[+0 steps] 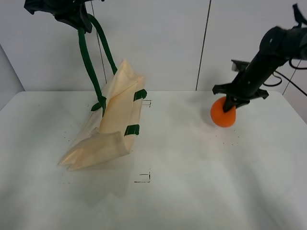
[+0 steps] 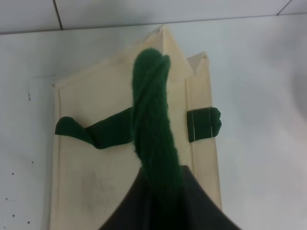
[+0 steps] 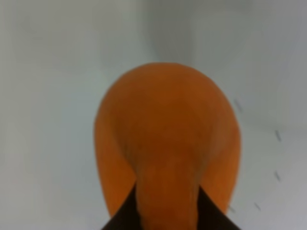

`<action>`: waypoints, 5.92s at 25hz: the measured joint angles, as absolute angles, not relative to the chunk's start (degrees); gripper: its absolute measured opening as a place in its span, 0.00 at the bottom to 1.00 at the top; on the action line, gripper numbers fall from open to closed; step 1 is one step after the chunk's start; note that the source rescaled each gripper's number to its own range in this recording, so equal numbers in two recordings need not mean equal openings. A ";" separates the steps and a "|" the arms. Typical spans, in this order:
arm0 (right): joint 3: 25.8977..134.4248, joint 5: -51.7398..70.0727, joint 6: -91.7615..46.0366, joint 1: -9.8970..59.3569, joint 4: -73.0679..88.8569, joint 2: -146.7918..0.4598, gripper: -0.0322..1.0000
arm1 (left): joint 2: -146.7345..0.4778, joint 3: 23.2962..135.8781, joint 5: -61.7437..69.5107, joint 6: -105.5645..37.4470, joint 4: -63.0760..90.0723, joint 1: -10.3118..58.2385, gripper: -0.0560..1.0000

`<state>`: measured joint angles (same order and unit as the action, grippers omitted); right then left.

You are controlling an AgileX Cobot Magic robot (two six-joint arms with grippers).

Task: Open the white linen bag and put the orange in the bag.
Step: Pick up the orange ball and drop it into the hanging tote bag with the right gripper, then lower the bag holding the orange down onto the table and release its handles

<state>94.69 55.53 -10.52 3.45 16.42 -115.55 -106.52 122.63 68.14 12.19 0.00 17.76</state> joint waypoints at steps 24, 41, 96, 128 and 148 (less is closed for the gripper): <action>106.61 43.50 -10.00 30.53 34.93 -124.17 0.04 | -106.52 122.63 68.14 11.94 0.00 17.76 0.05; 107.86 39.35 -15.54 30.97 43.93 -130.28 0.95 | -106.52 122.63 68.14 11.81 0.00 17.76 0.05; 90.42 69.26 1.13 3.36 2.87 -101.01 1.00 | -106.52 122.63 68.14 11.76 0.44 17.76 0.05; 28.32 58.81 -0.76 3.36 -0.41 -10.88 1.00 | -106.52 122.63 68.14 11.76 0.44 17.76 0.05; 28.24 58.81 -0.76 3.36 -1.21 0.20 1.00 | -106.97 111.27 60.75 11.76 2.72 17.76 0.05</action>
<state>28.24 58.81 -0.76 3.36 -1.21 0.20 -106.97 111.27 60.75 11.76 2.72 17.76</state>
